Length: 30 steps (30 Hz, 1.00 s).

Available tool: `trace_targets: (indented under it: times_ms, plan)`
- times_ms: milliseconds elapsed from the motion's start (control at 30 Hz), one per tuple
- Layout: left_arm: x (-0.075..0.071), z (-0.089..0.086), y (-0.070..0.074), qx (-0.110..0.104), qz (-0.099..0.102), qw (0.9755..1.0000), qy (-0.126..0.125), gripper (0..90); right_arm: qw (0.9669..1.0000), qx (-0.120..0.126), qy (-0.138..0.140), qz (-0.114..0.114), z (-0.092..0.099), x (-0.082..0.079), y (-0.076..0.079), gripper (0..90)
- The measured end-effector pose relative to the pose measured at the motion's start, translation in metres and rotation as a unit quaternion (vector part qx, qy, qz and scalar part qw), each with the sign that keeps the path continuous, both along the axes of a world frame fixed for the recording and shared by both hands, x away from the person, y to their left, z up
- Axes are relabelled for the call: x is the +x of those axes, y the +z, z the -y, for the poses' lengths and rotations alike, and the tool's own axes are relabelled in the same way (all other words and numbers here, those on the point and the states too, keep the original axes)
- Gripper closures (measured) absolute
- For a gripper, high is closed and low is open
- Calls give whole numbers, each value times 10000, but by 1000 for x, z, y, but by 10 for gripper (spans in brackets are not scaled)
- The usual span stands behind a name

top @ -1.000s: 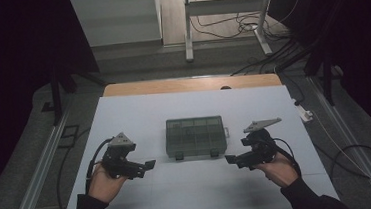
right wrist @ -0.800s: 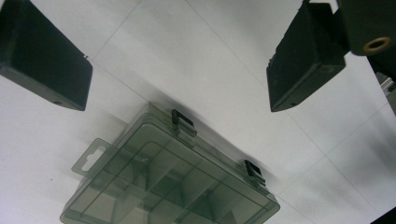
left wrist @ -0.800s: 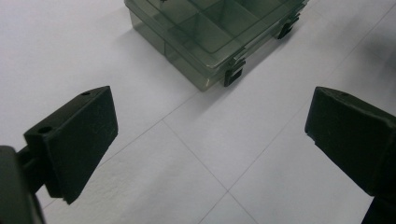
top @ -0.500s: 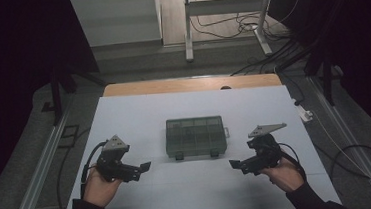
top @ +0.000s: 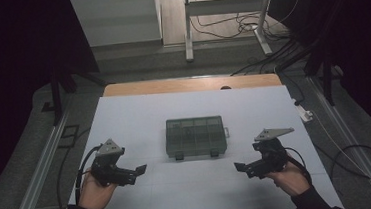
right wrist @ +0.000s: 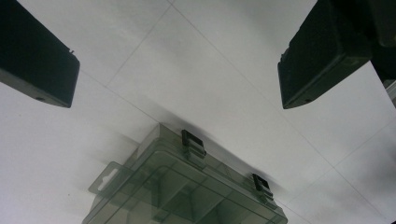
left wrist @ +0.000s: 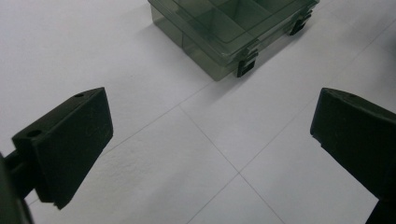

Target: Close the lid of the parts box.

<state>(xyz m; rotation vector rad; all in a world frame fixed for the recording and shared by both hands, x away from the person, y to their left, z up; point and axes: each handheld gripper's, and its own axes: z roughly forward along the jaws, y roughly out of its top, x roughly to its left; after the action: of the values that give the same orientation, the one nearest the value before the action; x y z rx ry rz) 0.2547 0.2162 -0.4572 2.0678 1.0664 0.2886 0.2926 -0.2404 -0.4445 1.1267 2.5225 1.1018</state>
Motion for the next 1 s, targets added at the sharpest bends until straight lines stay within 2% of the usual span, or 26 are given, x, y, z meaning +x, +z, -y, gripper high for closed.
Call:
trace_targets:
  times_ms: [333,600,1000]
  plan:
    - [-13,-9,0,44,65,9999,91,0,9998,72,-169,4,14,-8,-2,0]
    - [-22,-16,0,-11,103,9998,173,0,9995,46,-307,0,24,-14,-3,0]
    - [-34,-24,0,19,173,9995,245,0,9992,-47,-405,-15,34,-23,-5,0]
